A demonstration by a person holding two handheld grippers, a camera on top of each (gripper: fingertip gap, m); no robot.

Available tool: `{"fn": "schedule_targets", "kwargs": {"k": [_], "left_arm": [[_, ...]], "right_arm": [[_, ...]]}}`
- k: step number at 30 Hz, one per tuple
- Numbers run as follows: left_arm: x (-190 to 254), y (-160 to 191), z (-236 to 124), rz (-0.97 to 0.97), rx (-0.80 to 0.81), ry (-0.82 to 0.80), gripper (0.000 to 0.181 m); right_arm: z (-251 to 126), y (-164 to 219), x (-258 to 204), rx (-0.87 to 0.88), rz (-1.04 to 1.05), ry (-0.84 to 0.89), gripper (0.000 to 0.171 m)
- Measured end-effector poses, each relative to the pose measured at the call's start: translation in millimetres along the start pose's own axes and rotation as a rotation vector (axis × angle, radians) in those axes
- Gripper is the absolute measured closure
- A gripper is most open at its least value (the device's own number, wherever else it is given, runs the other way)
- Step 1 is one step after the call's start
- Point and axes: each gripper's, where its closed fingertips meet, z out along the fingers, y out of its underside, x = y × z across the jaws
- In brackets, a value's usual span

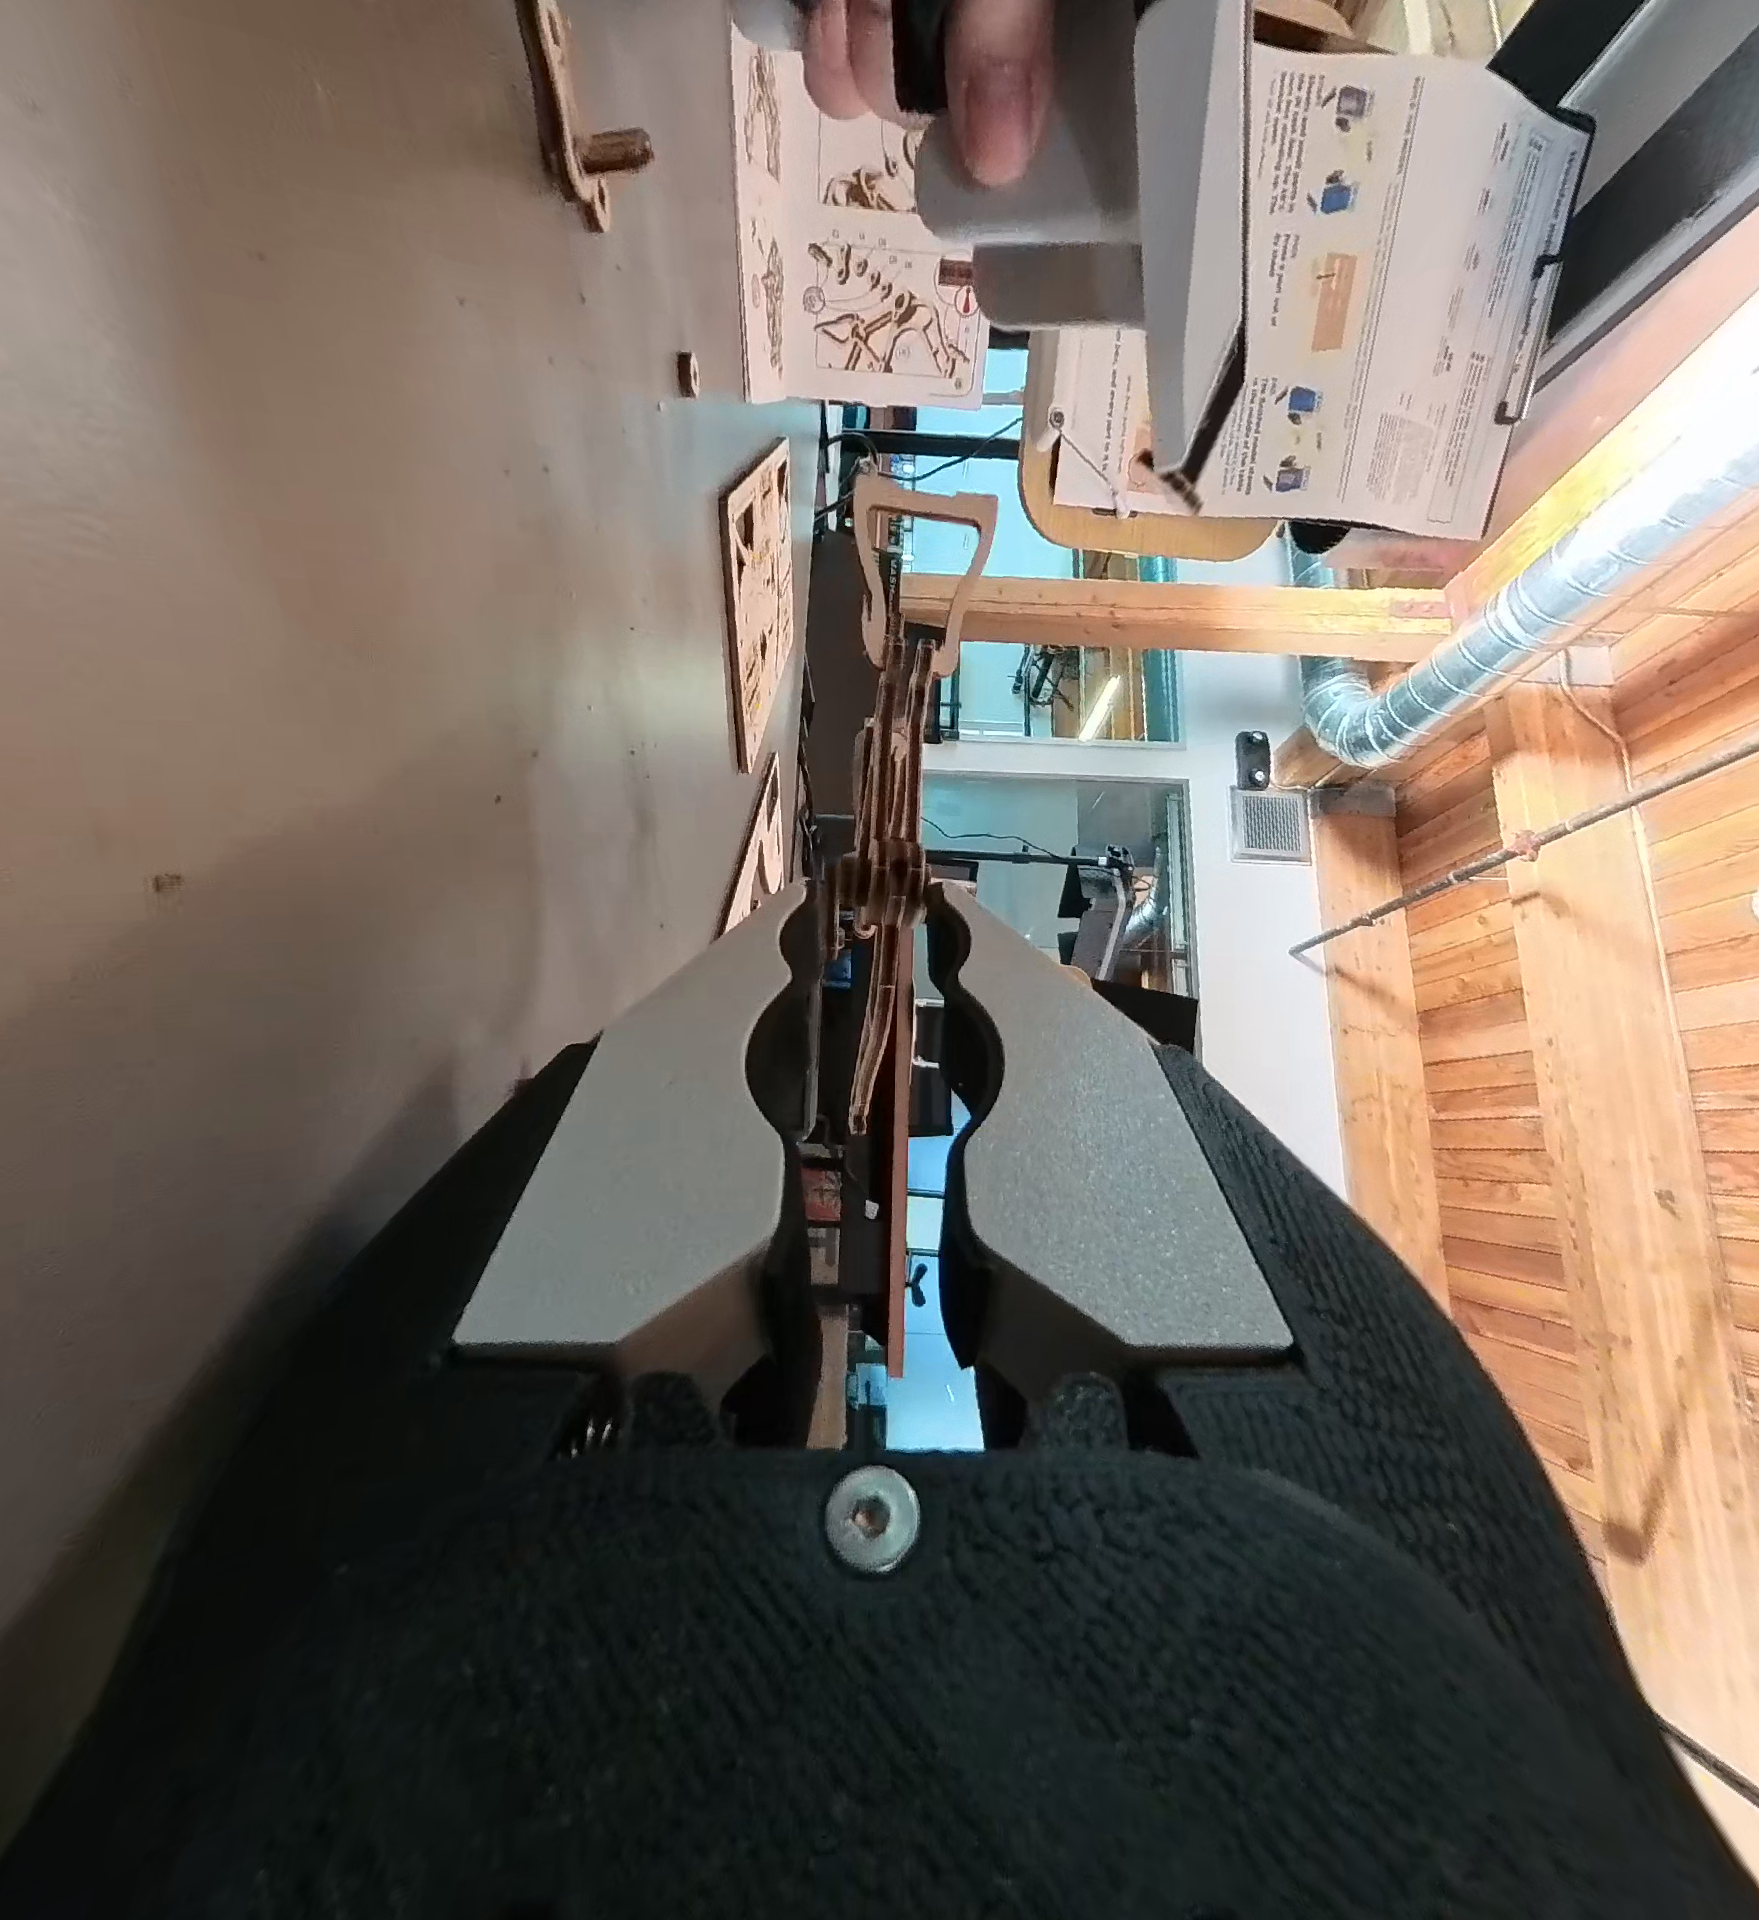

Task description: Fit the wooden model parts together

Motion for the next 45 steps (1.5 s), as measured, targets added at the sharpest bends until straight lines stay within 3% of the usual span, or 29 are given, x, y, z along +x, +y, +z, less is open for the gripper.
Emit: {"fn": "schedule_targets", "kwargs": {"k": [17, 34, 36, 45], "left_arm": [[-15, 0, -9, -0.075, 0.014, -0.059, 0.167], [-1, -2, -4, -0.038, 0.009, -0.012, 0.168], [-5, 4, 1, -0.094, -0.042, -0.070, 0.168], [20, -21, 11, -0.255, 0.001, 0.141, 0.167]], "right_arm": [[-1, -5, 4, 0.044, 0.059, 0.005, 0.154], [-7, -23, 8, 0.121, 0.065, 0.021, 0.154], [-8, -25, 8, 0.141, 0.086, 0.019, 0.154], [-13, -43, 5, 0.217, 0.066, 0.005, 0.154]]}}
